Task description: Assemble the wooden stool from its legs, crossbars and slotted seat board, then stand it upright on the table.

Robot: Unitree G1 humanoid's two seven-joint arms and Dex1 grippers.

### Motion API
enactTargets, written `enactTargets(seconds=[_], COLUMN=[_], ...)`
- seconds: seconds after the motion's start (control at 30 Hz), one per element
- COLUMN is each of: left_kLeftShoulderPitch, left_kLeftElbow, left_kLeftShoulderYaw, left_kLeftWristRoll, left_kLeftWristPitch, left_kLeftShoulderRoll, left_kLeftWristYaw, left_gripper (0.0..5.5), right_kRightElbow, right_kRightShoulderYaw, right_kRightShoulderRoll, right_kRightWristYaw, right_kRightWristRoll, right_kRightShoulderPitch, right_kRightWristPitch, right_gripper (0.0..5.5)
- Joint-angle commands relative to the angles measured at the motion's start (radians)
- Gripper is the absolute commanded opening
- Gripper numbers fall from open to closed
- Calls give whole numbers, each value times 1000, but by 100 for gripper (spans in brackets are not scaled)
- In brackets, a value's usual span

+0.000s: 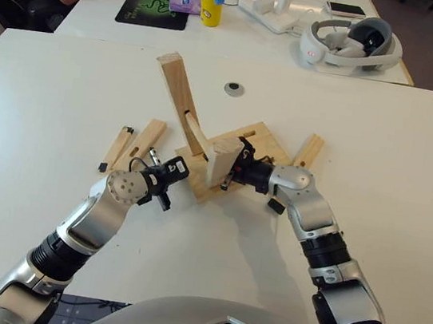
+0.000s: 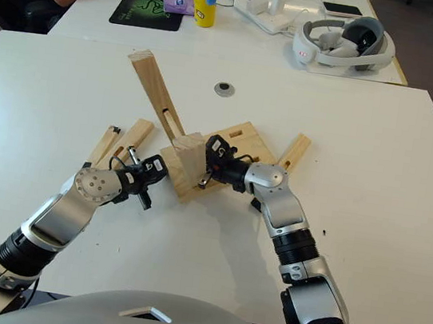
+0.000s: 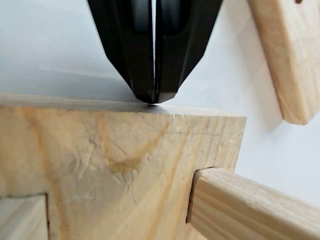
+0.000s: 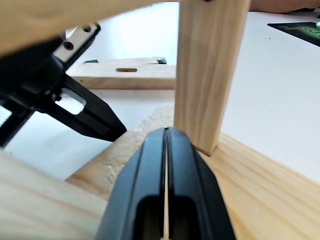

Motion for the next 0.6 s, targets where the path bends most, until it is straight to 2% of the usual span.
enactTargets(seconds=[0.03, 0.17, 0.3, 0.47, 0.6], left_kLeftShoulderPitch=[-35, -30, 36, 82, 63], left_kLeftElbow=[21, -9, -59, -123, -158], left_kLeftShoulderYaw=[59, 156, 250, 255, 160], left_kLeftWristRoll=[7, -98, -264, -409, -418], left_kLeftWristPitch=[-32, -87, -106, -112, -114], left_kLeftShoulderRoll=[45, 89, 144, 238, 238], left_kLeftWristYaw=[-2, -103, -258, -439, -476], left_gripper=[1, 1, 1, 1, 1], right_kRightElbow=[-53, -44, 142, 380, 440], right_kRightShoulderYaw=[-60, -180, -204, -141, -92], right_kRightShoulderRoll=[-76, -254, -344, -321, -303], right_kRightWristYaw=[-20, -3, -34, -40, -12], right_kRightWristRoll=[-19, -29, -106, -199, -238], right_kRightShoulderPitch=[-26, -41, -111, -200, -217], right_kRightWristPitch=[38, 55, -32, -141, -167], right_gripper=[0, 0, 0, 0, 0])
